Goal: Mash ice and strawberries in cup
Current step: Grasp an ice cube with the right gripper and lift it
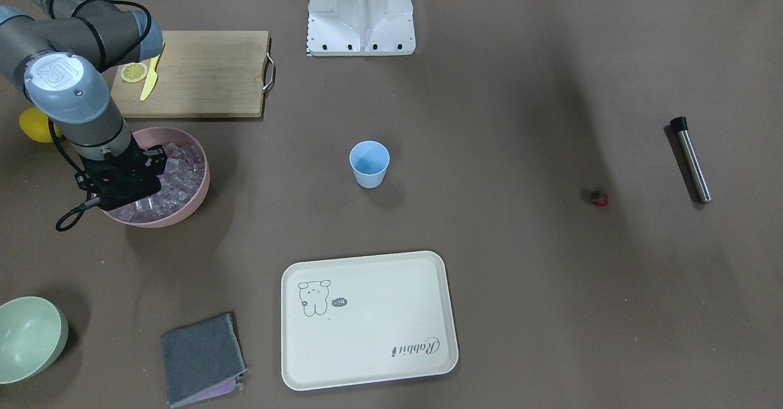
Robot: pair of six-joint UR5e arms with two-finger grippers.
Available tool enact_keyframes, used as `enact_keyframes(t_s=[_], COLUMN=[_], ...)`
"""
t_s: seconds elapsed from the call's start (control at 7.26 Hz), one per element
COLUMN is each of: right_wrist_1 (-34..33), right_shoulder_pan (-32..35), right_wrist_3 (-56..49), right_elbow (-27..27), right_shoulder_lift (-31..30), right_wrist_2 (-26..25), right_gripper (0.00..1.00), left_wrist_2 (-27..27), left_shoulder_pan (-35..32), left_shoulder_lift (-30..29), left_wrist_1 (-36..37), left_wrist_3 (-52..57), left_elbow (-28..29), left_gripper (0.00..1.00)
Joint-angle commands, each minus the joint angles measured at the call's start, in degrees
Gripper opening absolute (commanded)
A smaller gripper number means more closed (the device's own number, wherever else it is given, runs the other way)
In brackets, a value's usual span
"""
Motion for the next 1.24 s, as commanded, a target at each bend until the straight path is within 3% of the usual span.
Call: enact_keyframes(t_s=[0.0, 0.55, 1.1], right_wrist_1=[0.0, -0.2, 0.0], right_shoulder_pan=[0.0, 2.9, -1.8], right_wrist_3=[0.6, 1.0, 22.0], right_elbow=[0.5, 4.2, 5.1], right_shoulder_lift=[0.8, 2.7, 11.7], right_wrist_2=[-0.2, 3.8, 6.0], right_gripper=[0.34, 0.29, 0.29], left_wrist_2=[0.0, 0.1, 0.1], left_shoulder_pan=[0.0, 0.0, 0.1], left_shoulder_lift=[0.1, 0.4, 0.4], left_wrist_1=[0.0, -0.1, 0.0], left_wrist_3=[0.1, 0.2, 0.0], left_elbow=[0.1, 0.2, 0.0], left_gripper=[0.98, 0.98, 0.98])
